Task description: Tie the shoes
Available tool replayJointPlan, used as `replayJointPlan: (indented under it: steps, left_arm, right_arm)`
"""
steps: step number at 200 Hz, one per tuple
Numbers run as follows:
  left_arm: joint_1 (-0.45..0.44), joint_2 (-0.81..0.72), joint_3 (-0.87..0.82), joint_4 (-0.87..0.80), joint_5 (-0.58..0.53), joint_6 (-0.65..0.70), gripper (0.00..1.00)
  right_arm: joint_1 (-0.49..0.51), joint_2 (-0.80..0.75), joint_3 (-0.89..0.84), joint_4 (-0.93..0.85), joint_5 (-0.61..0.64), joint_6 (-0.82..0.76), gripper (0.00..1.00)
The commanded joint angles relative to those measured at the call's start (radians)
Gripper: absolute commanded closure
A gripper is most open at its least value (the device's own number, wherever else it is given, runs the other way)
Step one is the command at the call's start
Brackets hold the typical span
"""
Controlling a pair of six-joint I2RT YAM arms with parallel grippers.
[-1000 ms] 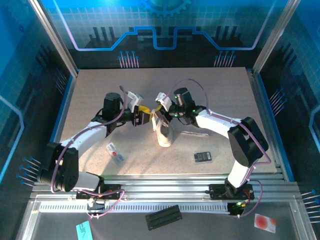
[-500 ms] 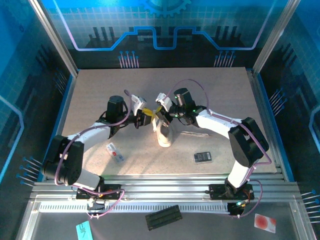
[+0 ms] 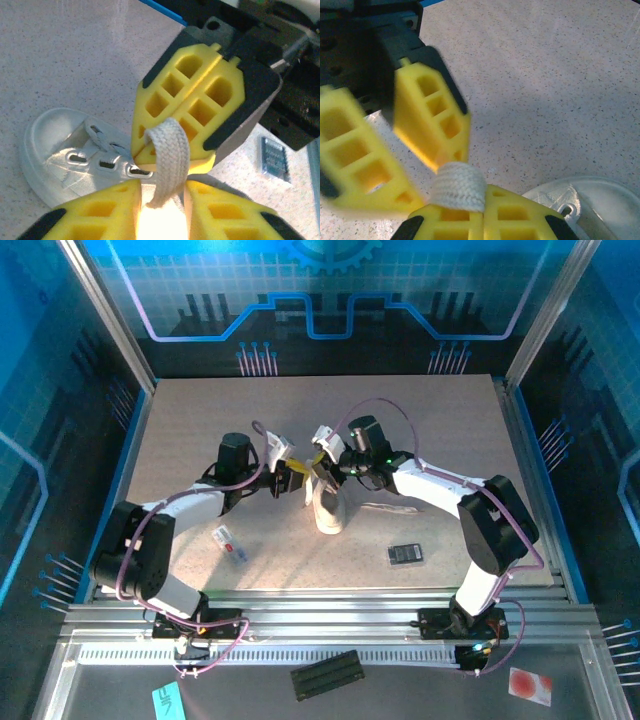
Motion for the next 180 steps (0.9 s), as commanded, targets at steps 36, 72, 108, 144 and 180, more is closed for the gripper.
replayJointPlan:
  steps: [36, 72, 108, 144, 180]
  left_arm:
    - [0.001, -0.034, 0.013, 0.049, 0.052, -0.001, 1.0]
    - [-0.001, -0.06, 0.051, 0.001, 0.045, -0.001, 1.0]
    - [-0.011, -0.052, 0.095, -0.025, 0.036, 0.007, 1.0]
    - [-0.026, -0.019, 0.167, -0.097, 0.041, 0.051, 1.0]
    - [-0.039, -0.005, 0.184, -0.128, 0.047, 0.068, 1.0]
  right_arm:
    - [-0.035, -0.073, -0.008, -0.019, -0.009, 0.056, 0.57]
    - [-0.134, -0.232, -0.129, -0.138, 0.024, 0.169, 0.5]
    - [-0.218, -0.287, -0.164, -0.458, 0.183, 0.199, 0.49]
    - [-0.215, -0.146, -0.088, -0.668, 0.275, 0.227, 0.45]
    - [-0.169, -0.021, -0.037, -0.737, 0.339, 0.235, 0.42]
